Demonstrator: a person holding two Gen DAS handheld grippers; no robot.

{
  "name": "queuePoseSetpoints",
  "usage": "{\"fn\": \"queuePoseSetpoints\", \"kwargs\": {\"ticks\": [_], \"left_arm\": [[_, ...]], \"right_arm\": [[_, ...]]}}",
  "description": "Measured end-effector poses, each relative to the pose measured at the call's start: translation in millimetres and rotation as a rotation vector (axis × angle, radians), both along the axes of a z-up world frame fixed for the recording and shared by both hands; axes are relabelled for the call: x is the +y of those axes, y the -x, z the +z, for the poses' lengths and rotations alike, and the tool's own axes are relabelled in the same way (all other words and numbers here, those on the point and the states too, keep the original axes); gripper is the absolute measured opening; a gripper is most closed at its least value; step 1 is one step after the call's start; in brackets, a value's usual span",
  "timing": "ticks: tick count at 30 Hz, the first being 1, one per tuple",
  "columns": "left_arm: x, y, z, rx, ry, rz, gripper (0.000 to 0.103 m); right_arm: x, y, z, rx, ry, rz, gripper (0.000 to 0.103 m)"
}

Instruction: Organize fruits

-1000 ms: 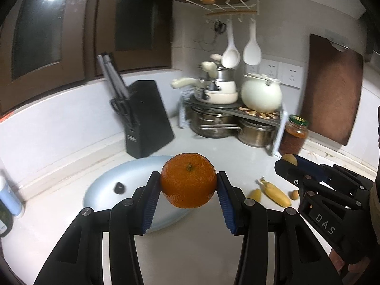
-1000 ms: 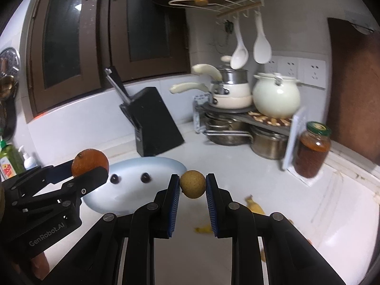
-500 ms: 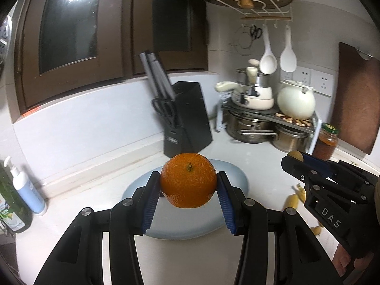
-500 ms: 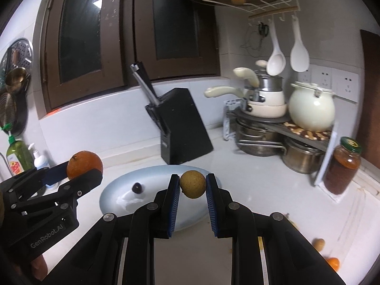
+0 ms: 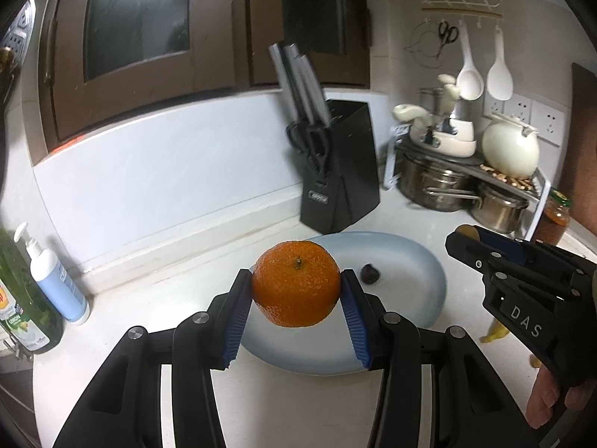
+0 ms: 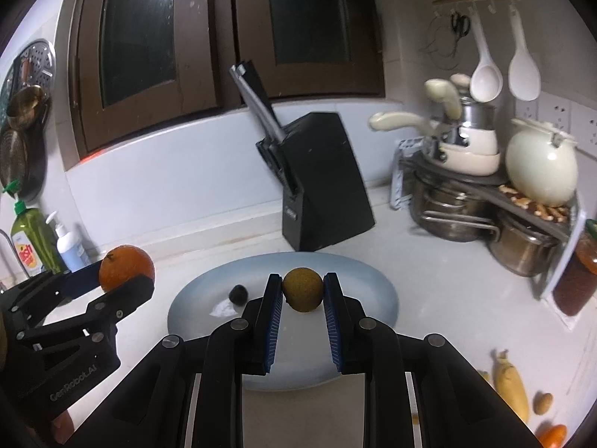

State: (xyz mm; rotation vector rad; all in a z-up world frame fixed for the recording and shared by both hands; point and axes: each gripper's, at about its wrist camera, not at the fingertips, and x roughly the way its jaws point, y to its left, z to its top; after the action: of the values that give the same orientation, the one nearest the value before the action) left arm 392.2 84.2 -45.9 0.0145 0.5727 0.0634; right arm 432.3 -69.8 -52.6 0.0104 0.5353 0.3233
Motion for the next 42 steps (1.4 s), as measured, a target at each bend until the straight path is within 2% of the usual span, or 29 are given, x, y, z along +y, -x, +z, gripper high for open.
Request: {"fn": "queuePoseSetpoints", "kwargs": {"ticks": [11, 27, 42], "left_arm": [[26.7, -28.5, -26.7, 0.076, 0.013, 0.024, 0.047], [41.8, -72.6, -64.3, 0.162, 0.014, 0.018, 0.047], [40.5, -91.5, -92.0, 0.237, 0.01, -0.005, 0.047]], "right_arm": [[32.6, -34.4, -24.2, 0.079, 0.002, 0.07, 0.024], [63.3, -85.8, -63.0, 0.217, 0.028, 0.138, 0.024], [69.3, -100.5, -92.1, 0.31, 0.061, 0.143, 0.024]]}}
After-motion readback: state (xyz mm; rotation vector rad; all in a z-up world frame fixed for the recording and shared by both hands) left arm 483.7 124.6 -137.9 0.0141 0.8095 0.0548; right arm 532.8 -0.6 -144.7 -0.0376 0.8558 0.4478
